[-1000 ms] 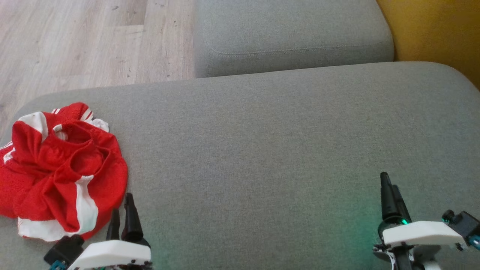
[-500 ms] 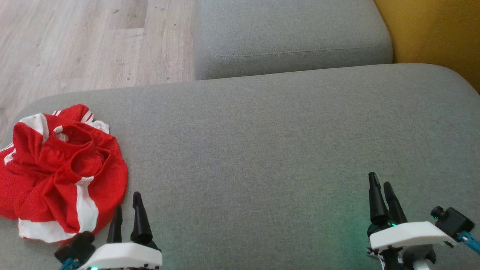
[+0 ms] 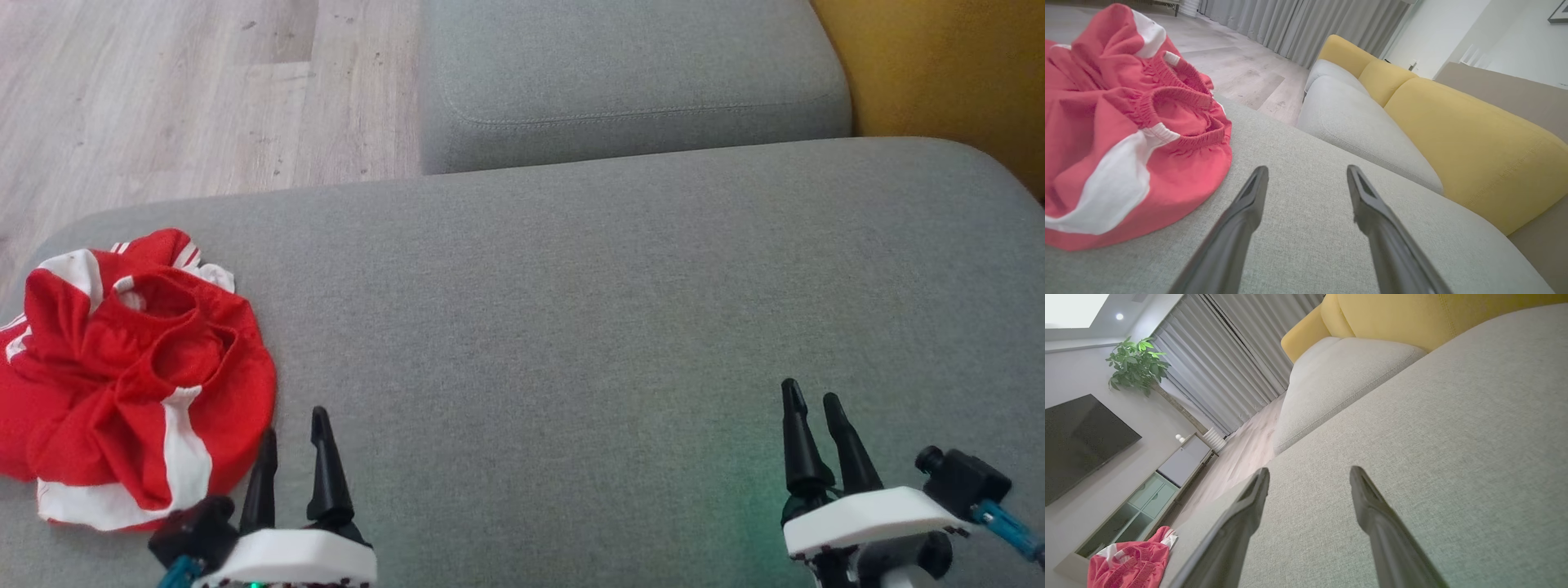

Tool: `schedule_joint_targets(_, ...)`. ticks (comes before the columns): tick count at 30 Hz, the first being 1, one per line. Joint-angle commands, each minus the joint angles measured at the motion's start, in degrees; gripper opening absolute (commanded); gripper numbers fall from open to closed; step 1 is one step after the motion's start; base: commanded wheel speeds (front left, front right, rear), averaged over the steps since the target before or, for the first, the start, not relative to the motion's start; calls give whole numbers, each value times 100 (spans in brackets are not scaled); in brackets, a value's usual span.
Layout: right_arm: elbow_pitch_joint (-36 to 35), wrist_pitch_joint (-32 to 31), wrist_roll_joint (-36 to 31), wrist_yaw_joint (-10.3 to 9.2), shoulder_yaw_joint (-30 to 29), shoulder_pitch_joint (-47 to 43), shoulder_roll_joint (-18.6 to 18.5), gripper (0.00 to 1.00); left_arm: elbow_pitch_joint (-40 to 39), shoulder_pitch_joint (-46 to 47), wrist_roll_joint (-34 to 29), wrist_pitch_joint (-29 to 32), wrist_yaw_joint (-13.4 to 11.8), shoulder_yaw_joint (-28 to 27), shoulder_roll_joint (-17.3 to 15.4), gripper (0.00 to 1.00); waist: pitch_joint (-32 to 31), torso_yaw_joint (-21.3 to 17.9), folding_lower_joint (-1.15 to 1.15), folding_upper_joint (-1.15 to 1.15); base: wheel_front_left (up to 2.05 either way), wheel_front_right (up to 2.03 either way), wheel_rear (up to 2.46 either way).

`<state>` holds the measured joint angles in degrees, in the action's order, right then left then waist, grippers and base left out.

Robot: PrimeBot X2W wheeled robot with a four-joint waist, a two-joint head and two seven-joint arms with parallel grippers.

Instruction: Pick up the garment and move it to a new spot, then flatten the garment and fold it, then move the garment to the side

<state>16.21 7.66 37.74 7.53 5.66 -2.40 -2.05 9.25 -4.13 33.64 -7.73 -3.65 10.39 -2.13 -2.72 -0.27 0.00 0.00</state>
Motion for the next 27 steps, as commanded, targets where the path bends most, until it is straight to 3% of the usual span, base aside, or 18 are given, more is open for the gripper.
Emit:
schedule_joint_targets(1, -187, 96, -218, -3, 148, 166, -63, 100, -243, 105, -236, -93, -82, -58, -54, 100, -3, -3, 0, 0, 0, 0, 0)
schedule_joint_targets(27, -248, 518, -1879, -4, 348, 40, -76, 100, -555, -59, -2143, -513, -451, 136, -68, 100, -185, 26, 0, 0, 0, 0, 0)
